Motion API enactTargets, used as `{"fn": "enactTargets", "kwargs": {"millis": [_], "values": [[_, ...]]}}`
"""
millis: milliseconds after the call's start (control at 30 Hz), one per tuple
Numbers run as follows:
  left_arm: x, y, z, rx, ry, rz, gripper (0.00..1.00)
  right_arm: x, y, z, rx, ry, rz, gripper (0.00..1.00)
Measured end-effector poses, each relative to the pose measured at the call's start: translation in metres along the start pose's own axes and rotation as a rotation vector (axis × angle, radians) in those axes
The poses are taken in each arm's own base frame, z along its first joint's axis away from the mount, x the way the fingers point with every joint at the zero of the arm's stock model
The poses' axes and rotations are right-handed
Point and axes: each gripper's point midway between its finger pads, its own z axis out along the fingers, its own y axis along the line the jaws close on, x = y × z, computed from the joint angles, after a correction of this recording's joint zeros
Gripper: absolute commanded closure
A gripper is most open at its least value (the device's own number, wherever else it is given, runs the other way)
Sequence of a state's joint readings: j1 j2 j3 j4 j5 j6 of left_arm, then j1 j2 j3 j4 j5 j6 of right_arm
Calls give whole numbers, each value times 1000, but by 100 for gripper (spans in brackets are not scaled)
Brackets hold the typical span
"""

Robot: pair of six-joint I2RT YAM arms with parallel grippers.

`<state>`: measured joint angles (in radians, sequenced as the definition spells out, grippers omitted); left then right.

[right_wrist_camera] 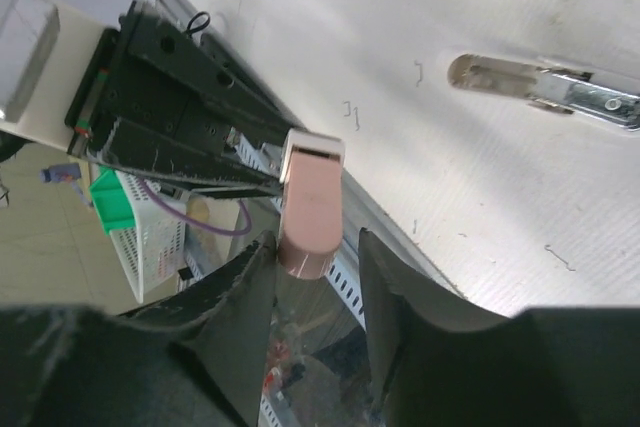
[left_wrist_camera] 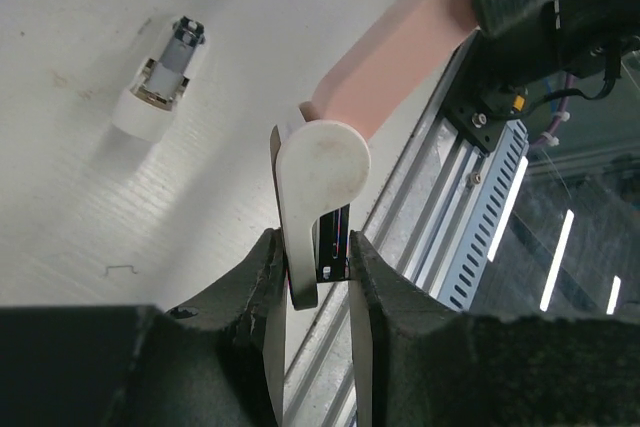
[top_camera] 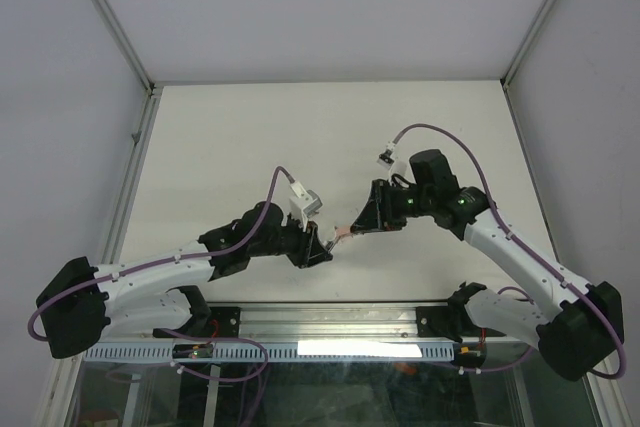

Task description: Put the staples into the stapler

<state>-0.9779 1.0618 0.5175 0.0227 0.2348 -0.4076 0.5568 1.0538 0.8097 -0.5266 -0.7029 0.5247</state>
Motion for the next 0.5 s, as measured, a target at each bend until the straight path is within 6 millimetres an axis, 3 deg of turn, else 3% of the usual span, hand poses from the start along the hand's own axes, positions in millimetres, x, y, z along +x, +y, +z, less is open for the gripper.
{"fn": "enactTargets", "kwargs": {"millis": [300, 500], "values": [[22, -3, -1, 0, 80, -132, 95, -16, -10, -5, 61, -89, -42, 29], [40, -4, -1, -41, 166, -341, 95, -19, 3, -19, 13, -181, -202, 24]]}}
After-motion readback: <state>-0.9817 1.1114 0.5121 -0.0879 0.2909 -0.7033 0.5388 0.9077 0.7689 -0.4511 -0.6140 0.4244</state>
